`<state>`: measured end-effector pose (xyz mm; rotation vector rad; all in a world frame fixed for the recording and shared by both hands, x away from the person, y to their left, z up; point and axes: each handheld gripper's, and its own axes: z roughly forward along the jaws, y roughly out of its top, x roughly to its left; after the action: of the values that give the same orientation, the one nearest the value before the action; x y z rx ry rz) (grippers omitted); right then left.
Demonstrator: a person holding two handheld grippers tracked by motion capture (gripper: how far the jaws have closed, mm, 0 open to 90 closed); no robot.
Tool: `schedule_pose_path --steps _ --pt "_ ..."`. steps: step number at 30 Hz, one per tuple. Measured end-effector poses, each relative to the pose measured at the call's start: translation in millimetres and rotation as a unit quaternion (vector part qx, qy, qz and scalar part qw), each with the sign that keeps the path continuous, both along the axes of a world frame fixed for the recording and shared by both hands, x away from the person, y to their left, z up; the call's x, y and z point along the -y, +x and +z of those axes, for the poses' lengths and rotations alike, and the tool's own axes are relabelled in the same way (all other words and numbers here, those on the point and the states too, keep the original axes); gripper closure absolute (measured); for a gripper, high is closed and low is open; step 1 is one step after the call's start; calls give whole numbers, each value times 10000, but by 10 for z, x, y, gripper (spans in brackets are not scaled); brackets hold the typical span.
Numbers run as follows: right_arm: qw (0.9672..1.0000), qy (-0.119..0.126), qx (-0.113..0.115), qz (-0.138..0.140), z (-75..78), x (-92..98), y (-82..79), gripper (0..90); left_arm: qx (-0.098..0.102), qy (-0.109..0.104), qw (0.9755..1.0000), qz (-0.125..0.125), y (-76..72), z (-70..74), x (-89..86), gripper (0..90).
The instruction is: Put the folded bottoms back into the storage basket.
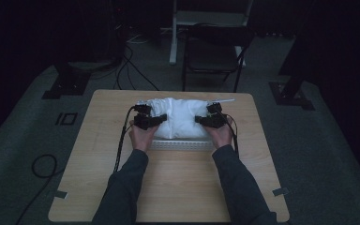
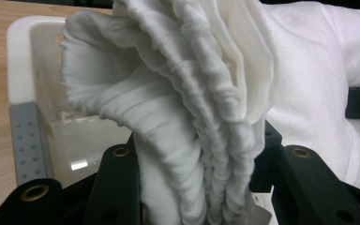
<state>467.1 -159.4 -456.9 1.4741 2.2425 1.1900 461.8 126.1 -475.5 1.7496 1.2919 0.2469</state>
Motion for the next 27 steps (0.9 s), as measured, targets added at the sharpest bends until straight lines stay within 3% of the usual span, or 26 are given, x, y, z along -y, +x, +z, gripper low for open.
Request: schedule_pose_path --steps 16,27 --pt "9999 -33 -113 -29 -108 29 -63 663 -93 233 9997 -57 -49 -32 57 579" --pt "9997 -124 -190 -82 -209 25 -90 656 -189 260 9995 -38 -65 -119 81 578"
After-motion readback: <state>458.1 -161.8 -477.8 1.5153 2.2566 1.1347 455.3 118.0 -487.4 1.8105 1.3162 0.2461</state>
